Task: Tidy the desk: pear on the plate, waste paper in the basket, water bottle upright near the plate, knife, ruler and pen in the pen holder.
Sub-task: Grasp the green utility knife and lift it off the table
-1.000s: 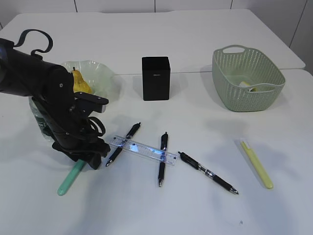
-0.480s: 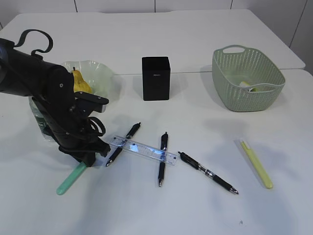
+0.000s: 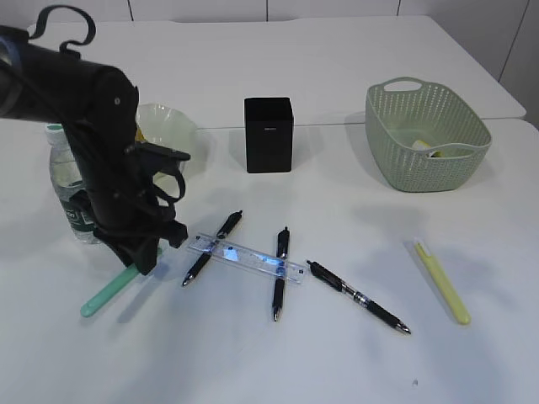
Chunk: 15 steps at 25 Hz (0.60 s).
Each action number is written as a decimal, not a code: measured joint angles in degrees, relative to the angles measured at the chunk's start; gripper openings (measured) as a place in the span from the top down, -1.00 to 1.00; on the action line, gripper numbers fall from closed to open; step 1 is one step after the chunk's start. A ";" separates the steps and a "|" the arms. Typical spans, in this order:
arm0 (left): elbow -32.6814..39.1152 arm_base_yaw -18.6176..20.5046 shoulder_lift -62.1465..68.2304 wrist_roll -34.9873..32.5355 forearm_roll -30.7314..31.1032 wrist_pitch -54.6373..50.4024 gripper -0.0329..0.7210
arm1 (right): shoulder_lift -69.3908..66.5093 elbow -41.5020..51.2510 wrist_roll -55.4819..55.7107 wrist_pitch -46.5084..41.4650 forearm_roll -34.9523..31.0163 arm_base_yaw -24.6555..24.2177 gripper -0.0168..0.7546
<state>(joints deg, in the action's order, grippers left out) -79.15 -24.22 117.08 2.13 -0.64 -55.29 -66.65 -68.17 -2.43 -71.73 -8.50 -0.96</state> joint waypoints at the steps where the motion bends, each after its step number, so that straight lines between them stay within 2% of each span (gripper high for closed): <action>1: -1.95 0.00 0.00 0.00 0.00 -2.32 0.62 | 0.00 0.00 0.00 0.00 0.00 0.00 -0.33; 6: -11.92 0.00 0.00 0.00 -1.86 -12.50 0.62 | 0.00 0.00 0.00 0.00 0.00 0.00 -0.33; 15: -33.03 0.00 0.00 0.00 -3.49 -13.82 0.62 | 0.00 0.00 0.00 0.00 -0.13 0.00 -0.34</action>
<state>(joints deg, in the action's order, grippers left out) -112.18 -24.22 117.08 2.13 -4.12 -69.11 -66.65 -68.17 -2.43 -71.73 -8.62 -0.96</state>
